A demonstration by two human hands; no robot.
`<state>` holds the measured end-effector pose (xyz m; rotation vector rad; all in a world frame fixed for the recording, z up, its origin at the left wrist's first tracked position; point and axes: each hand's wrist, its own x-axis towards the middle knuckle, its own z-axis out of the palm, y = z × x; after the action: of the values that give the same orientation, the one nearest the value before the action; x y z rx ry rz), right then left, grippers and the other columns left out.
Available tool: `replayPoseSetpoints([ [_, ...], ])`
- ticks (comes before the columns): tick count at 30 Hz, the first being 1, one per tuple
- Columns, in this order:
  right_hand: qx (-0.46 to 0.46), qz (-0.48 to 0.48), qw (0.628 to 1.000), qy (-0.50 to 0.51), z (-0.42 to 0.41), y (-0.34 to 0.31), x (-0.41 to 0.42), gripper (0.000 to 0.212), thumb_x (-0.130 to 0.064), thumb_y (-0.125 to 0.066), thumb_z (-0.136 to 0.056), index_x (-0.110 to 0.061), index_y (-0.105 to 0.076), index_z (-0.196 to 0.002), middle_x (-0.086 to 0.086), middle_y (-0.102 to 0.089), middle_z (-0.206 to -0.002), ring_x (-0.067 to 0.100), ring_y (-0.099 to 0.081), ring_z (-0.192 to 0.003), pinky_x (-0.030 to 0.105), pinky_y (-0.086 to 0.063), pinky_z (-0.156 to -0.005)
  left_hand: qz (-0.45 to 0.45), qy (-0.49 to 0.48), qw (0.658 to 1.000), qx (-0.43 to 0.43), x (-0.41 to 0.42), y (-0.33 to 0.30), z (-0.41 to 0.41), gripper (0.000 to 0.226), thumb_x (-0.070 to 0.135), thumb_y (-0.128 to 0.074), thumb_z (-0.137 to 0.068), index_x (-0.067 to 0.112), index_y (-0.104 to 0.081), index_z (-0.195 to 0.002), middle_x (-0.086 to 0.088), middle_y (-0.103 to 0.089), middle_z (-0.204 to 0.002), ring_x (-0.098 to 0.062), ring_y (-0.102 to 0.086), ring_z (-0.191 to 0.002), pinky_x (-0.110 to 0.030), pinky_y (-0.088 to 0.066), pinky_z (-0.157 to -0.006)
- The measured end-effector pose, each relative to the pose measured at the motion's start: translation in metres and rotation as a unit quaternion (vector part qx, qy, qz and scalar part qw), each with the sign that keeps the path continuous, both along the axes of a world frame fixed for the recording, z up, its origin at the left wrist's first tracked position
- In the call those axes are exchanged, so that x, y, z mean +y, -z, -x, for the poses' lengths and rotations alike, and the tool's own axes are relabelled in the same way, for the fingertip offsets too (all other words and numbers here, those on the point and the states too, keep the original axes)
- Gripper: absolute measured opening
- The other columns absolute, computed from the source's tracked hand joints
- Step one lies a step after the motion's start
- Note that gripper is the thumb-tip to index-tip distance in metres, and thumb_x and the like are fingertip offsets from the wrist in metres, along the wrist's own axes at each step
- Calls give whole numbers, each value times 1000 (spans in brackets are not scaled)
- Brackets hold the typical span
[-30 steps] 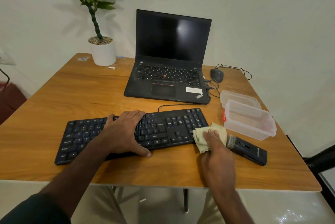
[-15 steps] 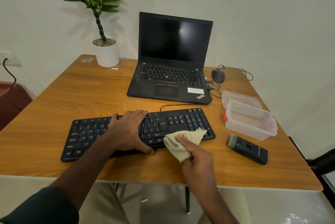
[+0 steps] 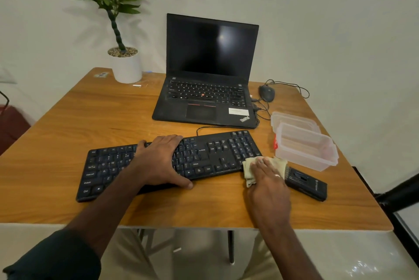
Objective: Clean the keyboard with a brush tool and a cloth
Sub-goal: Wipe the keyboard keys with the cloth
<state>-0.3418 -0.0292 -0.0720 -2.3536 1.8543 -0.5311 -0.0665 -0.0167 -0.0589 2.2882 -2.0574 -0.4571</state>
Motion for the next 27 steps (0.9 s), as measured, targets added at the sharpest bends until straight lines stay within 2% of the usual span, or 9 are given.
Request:
replayPoseSetpoints([
  [7,-14,2,997,-80,-30,11,19,59,-5,-61,-86,-11,-51,-144,6,-46,-153,18,-37,-146,27,-15,-116,12,-9,1000,-7,-3,1,4,144,96,-63,-41,29,-11,-157,10,-20,-163,-15,-21,-147,-63,-13,-117],
  [8,-10,-2,996,-87,-37,12,21,59,-3,-64,-82,-9,-55,-140,8,-50,-149,20,-42,-143,28,-18,-115,12,-12,1000,-6,-3,0,5,144,95,-64,-41,29,-11,-157,10,-21,-163,-15,-22,-147,-63,-13,-117],
  [11,-9,7,993,-117,-53,19,25,60,-2,-80,-57,-4,-73,-117,13,-69,-124,27,-65,-120,38,-45,-102,15,-17,1000,-6,-4,-1,7,143,94,-65,-40,29,-13,-157,10,-24,-162,-15,-24,-145,-63,-13,-117],
  [13,-2,26,990,-136,-60,21,28,64,-5,-87,-47,-4,-75,-110,14,-73,-116,28,-69,-112,39,-53,-94,22,-19,1000,-5,-3,-1,7,142,93,-66,-41,29,-14,-156,10,-25,-161,-15,-25,-145,-62,-13,-117],
  [15,2,38,988,-153,-65,23,29,61,-6,-85,-50,-4,-75,-111,15,-73,-116,29,-69,-112,40,-53,-93,27,-20,999,-3,-3,-1,8,140,91,-67,-43,28,-13,-156,9,-24,-162,-16,-23,-146,-62,-12,-118],
  [17,-3,56,983,-175,-66,26,32,52,-6,-66,-64,-6,-74,-115,14,-71,-121,28,-67,-116,40,-49,-97,31,-15,999,-1,-1,0,7,140,91,-66,-48,26,-9,-157,7,-18,-164,-16,-19,-148,-64,-9,-118],
  [19,-43,56,982,-177,-62,28,34,56,-5,-54,-66,-10,-72,-119,11,-68,-128,25,-64,-122,39,-45,-102,33,-5,999,5,6,0,0,146,97,-60,-45,25,-2,-158,5,-7,-167,-17,-10,-152,-66,-4,-118],
  [23,-136,57,984,-102,-55,24,33,56,7,-66,-65,-7,-72,-120,12,-67,-129,25,-62,-123,34,-40,-108,43,-39,998,-19,50,-3,-53,154,107,-45,-33,33,8,-157,4,5,-168,-19,-2,-153,-68,9,-116],
  [27,-54,82,990,-103,-62,29,34,52,0,-71,-61,-3,-74,-113,16,-70,-122,31,-66,-117,44,-39,-101,-6,-116,993,3,108,1,-123,162,107,-48,-22,37,7,-157,7,1,-167,-20,-6,-152,-64,2,-118],
])
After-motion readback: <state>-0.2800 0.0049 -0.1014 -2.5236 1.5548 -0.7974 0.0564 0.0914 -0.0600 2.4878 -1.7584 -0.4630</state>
